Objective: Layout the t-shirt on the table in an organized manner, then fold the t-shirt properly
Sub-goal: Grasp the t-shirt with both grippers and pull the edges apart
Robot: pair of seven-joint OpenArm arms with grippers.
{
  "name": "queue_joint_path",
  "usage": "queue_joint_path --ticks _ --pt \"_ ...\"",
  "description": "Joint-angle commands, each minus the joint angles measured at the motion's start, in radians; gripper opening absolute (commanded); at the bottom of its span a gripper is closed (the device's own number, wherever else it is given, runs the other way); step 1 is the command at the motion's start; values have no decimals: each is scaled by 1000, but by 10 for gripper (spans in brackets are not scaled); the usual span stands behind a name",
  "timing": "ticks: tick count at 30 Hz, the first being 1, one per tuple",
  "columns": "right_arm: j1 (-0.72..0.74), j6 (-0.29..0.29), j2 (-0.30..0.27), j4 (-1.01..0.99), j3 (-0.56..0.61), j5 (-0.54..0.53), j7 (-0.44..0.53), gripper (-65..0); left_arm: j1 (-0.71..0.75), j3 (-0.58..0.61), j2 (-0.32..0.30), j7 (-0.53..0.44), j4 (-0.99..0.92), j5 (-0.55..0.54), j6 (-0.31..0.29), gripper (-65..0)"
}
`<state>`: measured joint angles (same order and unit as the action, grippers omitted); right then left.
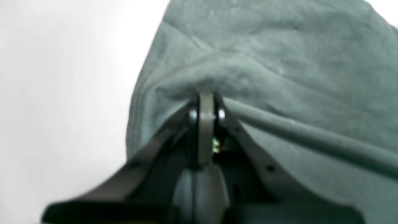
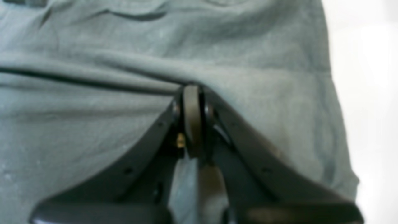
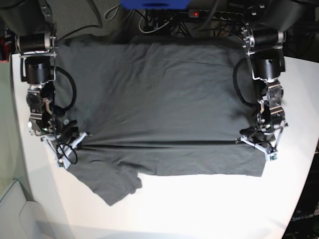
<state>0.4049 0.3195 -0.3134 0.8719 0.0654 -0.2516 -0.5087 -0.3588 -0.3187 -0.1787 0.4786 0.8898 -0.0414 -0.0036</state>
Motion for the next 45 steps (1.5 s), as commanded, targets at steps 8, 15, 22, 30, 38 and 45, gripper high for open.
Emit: queue_joint_path --ticks 8,15,22,30,38,45 --pt "-80 -29 -19 278 -8 34 -98 -644 -58 2 0 12 68 -1 0 -649" --pt "-228 -27 21 608 -6 33 -267 -644 77 -1 0 96 308 -1 0 -649" --pt "-347 -27 127 784 -3 31 -440 -644 209 -1 26 279 503 -1 0 -649" --pt "-395 -27 161 758 0 33 -454 -644 261 0 52 283 460 -1 0 -649" --pt "-311 -27 158 528 0 33 -370 -644 211 0 43 203 361 7 0 -649" --pt "-206 -27 158 324 0 34 -281 -644 119 2 15 134 197 7 0 -649"
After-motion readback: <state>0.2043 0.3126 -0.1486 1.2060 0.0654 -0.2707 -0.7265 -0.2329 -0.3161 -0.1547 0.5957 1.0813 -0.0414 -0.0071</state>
